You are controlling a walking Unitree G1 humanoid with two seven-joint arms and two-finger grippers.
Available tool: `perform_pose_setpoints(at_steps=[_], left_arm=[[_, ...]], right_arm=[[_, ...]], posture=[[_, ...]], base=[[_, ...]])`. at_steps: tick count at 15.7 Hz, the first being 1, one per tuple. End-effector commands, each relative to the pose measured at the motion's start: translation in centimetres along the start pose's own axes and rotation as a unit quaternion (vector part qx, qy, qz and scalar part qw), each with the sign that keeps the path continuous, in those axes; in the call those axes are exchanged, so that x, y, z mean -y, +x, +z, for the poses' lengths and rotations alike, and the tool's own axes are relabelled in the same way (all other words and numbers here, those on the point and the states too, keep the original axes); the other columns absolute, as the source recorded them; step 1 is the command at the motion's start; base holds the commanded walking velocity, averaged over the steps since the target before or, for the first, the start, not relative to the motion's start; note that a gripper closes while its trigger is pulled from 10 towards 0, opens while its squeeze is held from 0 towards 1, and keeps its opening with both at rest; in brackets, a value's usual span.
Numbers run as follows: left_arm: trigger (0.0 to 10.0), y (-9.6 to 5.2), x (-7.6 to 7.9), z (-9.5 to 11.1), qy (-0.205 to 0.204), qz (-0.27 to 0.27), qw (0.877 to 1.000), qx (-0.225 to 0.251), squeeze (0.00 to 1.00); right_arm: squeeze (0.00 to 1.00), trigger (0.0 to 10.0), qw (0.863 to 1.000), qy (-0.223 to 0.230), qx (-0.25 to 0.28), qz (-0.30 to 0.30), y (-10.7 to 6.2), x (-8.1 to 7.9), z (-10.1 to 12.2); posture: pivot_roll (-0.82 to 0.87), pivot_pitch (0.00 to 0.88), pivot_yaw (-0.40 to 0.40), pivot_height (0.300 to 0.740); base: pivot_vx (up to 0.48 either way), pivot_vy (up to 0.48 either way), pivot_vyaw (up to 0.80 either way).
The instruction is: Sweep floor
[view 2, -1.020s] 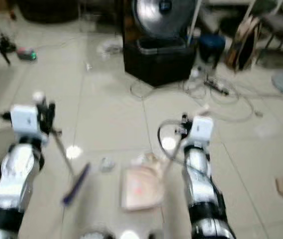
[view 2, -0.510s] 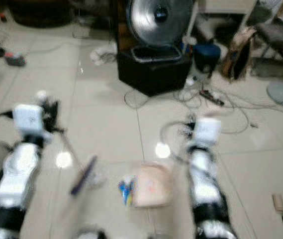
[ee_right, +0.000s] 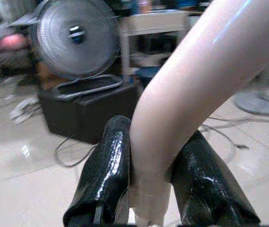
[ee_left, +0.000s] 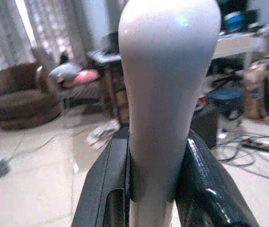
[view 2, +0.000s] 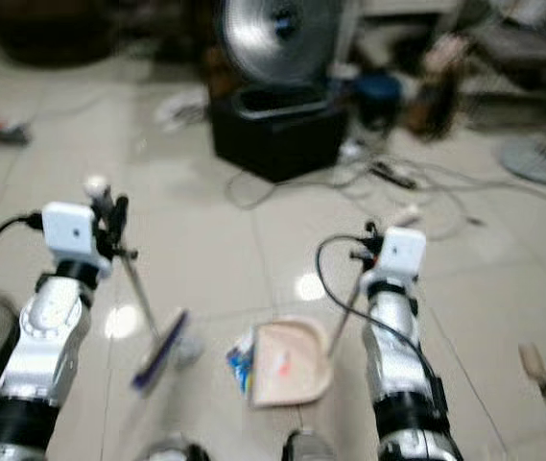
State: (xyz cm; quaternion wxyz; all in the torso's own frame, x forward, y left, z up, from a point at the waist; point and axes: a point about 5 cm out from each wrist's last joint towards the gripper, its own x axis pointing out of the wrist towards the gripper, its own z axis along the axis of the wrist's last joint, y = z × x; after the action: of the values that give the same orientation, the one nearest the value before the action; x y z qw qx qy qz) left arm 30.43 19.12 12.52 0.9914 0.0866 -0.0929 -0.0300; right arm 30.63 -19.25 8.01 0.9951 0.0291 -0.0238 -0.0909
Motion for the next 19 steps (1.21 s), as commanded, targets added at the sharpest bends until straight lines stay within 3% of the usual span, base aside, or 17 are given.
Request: perform_pose_setpoints(at_steps=[1,9,12,16,19], left_arm=[[10.0,0.1,-0.3,0.7,0.009,-0.001,1.000,0.021,0.00],[10.0,0.0,-0.3,0.3,0.009,-0.004,1.000,0.013,0.00],[10.0,-0.2,-0.4,0.2,0.011,-0.001,1.000,0.012,0.00],[10.0,-1.3,-0.6,-0.4,0.032,0.024,0.999,0.002,0.00],[10.0,-1.4,-0.9,-0.5,-0.006,0.052,0.999,-0.001,0.00]], right_arm=[[0.00,10.0,1.000,0.004,0.016,0.003,0.2,-0.4,0.7],[0.00,10.0,1.000,0.003,0.014,-0.001,0.1,-0.2,0.6],[0.00,10.0,1.000,0.001,0.008,0.013,0.2,-0.6,0.5],[0.00,10.0,0.999,-0.002,0.002,0.032,0.4,-1.2,0.4],[0.00,10.0,0.999,0.005,0.008,0.047,0.7,-1.5,0.8]], posture=[[0.02,0.095,0.015,0.740],[0.01,0.100,0.017,0.740],[0.02,0.103,0.012,0.740],[0.02,0.109,-0.003,0.740],[0.02,0.107,-0.011,0.740]], base=[[0.000,0.472,-0.80],[0.000,0.470,-0.80],[0.000,0.469,-0.18],[0.000,-0.311,0.00],[0.000,-0.160,0.00]])
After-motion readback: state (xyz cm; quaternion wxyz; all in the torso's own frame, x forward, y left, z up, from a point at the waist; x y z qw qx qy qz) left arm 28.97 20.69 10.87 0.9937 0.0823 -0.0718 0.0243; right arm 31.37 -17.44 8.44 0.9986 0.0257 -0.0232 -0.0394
